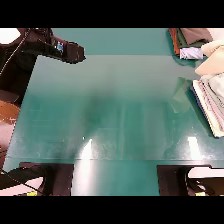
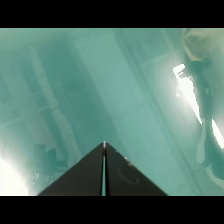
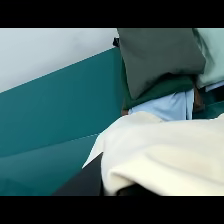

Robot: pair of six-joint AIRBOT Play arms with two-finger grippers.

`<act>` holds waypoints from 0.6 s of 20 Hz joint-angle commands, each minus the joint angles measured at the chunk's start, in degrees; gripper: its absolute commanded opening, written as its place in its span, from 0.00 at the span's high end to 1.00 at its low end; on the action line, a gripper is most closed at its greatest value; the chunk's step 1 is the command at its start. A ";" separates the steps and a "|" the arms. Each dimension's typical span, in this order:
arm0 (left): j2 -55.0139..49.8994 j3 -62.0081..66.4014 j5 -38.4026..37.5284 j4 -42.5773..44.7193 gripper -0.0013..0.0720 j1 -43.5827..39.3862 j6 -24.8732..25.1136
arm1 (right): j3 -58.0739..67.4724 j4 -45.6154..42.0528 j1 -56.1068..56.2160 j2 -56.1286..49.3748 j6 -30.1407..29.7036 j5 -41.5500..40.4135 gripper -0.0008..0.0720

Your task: Fold the shirts.

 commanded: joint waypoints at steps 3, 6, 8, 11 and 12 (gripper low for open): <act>-0.02 -0.02 -0.13 0.13 0.95 -0.02 0.11 | -0.02 -0.15 -3.98 3.65 -0.02 5.84 0.96; -0.02 -0.02 -0.44 0.31 0.95 -0.02 0.15 | -7.02 -0.20 -7.61 8.35 -0.02 7.80 0.96; -0.02 -0.02 -0.72 0.83 0.95 -0.02 0.17 | -11.78 -1.29 -10.40 11.34 -0.04 9.84 0.96; -0.02 -0.02 -0.72 0.90 0.95 -0.02 0.63 | -18.93 -11.32 -14.05 15.41 0.00 13.05 0.96; -0.02 -0.02 -0.72 1.01 0.95 -0.02 0.66 | -21.09 -15.34 -15.10 16.35 0.00 14.38 0.96</act>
